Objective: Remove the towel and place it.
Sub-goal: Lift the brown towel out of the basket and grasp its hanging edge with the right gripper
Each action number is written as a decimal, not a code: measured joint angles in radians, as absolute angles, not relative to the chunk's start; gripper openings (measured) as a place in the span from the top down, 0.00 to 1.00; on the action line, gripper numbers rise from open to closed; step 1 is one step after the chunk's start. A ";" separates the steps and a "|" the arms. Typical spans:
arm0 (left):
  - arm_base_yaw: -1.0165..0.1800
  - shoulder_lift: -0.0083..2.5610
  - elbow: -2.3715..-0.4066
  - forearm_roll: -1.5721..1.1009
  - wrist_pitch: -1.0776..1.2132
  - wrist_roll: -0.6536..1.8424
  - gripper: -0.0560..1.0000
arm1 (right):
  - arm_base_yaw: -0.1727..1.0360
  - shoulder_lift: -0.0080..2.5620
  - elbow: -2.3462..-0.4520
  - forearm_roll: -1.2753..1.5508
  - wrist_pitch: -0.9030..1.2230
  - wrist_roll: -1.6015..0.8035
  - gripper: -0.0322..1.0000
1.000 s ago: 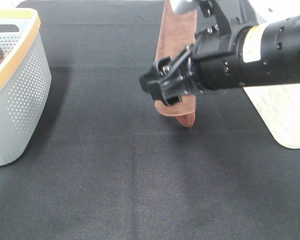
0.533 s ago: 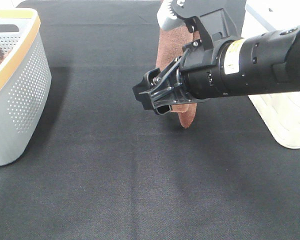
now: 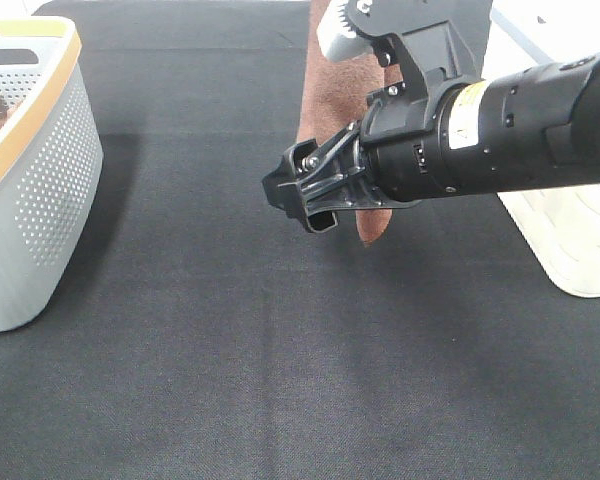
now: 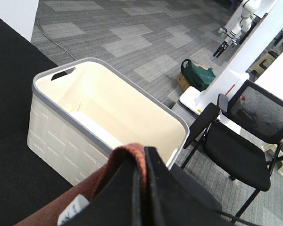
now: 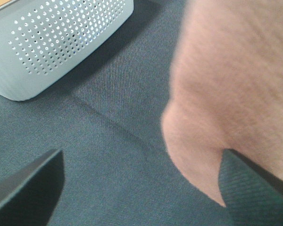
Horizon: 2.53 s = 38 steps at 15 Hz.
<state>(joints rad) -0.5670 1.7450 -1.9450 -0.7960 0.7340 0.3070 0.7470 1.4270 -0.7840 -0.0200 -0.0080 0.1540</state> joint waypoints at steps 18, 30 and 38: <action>-0.567 1.694 -1.945 -0.595 0.835 0.170 0.95 | 0.645 1.427 -0.784 0.017 -0.017 0.180 0.11; -0.567 1.764 -1.945 -0.090 0.613 -0.315 0.95 | 0.670 1.427 -0.784 0.000 -0.305 0.260 0.14; -0.567 1.776 -1.945 -0.092 0.608 -0.326 0.95 | 0.751 1.614 -0.786 0.022 -0.396 0.124 0.20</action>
<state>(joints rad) -0.5670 1.7760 -1.9450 -0.0920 0.6080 -0.3260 0.7510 1.6140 -0.7860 0.0220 -0.3960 0.1240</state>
